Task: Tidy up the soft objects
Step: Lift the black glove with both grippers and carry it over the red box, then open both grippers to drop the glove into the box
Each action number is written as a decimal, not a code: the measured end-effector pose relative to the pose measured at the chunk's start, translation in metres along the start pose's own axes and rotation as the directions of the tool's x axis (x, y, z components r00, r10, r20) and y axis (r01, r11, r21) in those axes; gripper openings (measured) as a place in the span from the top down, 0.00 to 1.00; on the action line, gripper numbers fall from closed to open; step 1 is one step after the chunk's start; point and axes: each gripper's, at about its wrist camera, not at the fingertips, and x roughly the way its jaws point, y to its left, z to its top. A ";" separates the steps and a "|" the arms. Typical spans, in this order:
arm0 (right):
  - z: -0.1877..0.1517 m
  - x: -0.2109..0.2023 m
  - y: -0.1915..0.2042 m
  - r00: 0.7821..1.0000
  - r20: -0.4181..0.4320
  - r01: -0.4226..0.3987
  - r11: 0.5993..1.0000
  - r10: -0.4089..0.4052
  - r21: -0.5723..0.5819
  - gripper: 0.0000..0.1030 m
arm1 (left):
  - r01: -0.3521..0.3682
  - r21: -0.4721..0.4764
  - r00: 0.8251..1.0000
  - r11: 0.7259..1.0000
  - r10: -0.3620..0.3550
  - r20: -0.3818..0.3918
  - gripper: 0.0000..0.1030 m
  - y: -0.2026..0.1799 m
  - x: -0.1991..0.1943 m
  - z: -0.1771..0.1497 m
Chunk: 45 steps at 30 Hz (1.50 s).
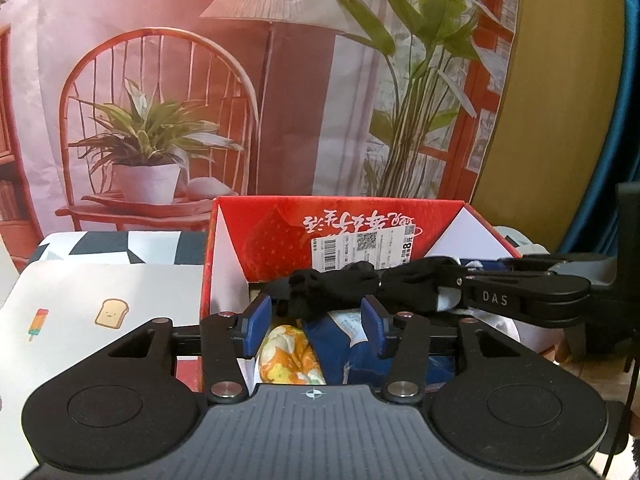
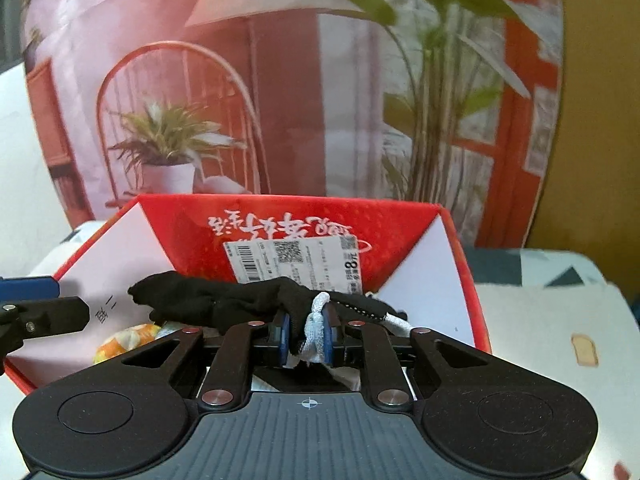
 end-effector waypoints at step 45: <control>-0.126 -0.161 -0.007 0.971 0.202 -0.145 0.987 0.129 0.068 0.00 | -0.075 0.104 0.997 0.992 0.071 0.044 0.00 -0.028 -0.117 -0.118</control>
